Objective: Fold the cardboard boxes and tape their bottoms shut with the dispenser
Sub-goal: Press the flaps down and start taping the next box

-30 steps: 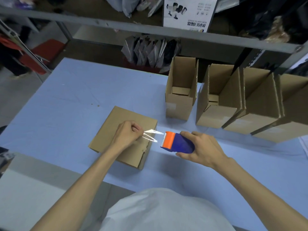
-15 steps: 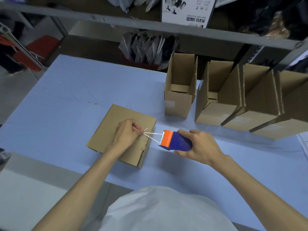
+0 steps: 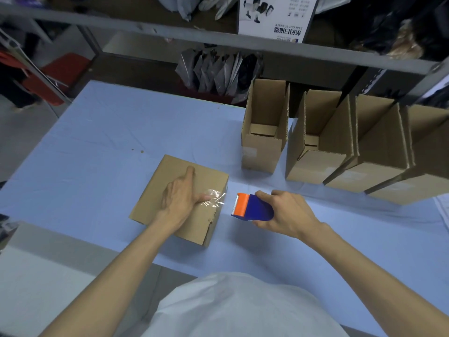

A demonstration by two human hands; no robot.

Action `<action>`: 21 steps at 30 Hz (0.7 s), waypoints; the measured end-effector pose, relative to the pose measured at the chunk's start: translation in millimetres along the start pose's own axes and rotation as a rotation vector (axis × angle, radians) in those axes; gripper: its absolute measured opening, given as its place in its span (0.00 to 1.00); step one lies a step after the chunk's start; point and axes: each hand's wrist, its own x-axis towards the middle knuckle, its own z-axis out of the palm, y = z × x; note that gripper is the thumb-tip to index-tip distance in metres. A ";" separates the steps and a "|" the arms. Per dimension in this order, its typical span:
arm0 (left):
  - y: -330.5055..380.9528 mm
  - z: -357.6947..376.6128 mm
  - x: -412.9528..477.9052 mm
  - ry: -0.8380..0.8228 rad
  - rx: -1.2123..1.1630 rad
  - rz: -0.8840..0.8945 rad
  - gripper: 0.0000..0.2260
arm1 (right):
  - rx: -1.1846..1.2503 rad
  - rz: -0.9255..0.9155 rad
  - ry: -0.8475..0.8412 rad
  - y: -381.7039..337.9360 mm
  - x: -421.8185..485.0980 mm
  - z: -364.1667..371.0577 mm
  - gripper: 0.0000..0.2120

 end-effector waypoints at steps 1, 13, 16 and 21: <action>-0.6 0.5 0.4 -0.008 -0.016 0.004 0.28 | -0.008 0.004 -0.020 -2.1 2.4 0.0 0.30; -12.1 17.5 6.0 0.015 -0.333 -0.009 0.28 | -0.276 -0.013 -0.037 -67.8 49.5 -7.0 0.10; -11.6 16.9 6.4 0.028 -0.354 -0.010 0.28 | -0.356 -0.035 -0.098 -70.0 50.4 -3.0 0.08; -13.3 13.9 2.8 0.055 -0.287 0.167 0.21 | -0.270 0.086 -0.047 -40.0 18.9 13.1 0.14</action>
